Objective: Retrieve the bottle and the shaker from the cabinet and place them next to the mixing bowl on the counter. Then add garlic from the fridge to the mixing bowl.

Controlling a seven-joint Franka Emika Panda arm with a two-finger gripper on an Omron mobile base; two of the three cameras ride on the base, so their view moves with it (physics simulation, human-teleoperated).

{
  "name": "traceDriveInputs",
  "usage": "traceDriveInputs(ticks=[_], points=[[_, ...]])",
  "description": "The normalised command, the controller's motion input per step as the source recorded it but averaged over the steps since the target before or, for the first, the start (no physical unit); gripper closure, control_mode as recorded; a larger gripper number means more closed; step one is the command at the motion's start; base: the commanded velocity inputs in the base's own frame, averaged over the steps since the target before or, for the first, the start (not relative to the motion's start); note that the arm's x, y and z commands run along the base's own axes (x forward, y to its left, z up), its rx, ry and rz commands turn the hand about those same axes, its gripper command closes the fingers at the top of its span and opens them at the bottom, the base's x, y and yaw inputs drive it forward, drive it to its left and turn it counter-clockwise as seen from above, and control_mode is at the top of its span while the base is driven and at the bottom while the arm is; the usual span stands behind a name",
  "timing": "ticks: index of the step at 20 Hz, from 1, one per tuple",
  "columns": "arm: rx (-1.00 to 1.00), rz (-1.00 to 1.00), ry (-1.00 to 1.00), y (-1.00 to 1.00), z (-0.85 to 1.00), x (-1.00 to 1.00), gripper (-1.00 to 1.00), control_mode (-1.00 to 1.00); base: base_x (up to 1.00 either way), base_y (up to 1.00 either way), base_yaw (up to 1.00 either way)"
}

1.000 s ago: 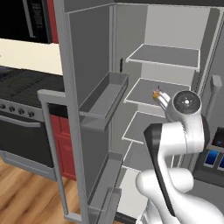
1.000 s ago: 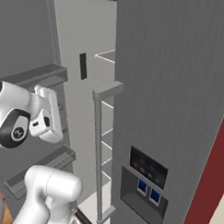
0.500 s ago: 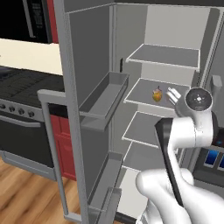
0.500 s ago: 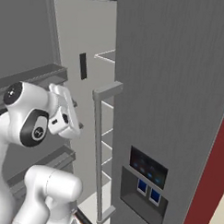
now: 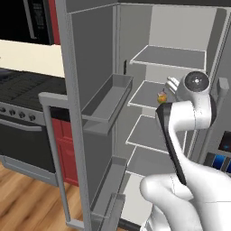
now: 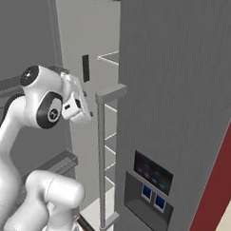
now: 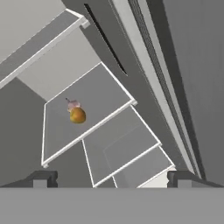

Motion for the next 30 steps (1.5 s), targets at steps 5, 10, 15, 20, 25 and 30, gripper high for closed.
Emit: traceDriveInputs(ticks=[5,10,15,20,25,30], points=[[0.00,0.09,0.02,-0.15,0.01,0.51,-1.00,-1.00,0.00,0.00,0.00],[-0.01,0.11,0.00,-0.16,0.00,0.66,-1.00,-1.00,0.00,0.00,0.00],[-0.08,0.10,0.00,-0.06,-0.05,0.63,-1.00,-1.00,0.00,0.00,0.00],[-0.14,0.08,0.00,0.00,-0.07,0.54,-1.00,-1.00,0.00,0.00,0.00],[-0.15,0.07,0.00,-0.16,-0.23,0.34,-1.00,-1.00,0.00,0.00,0.00],[-0.12,0.07,0.01,-0.16,-0.26,0.33,-1.00,-1.00,0.00,0.00,0.00]])
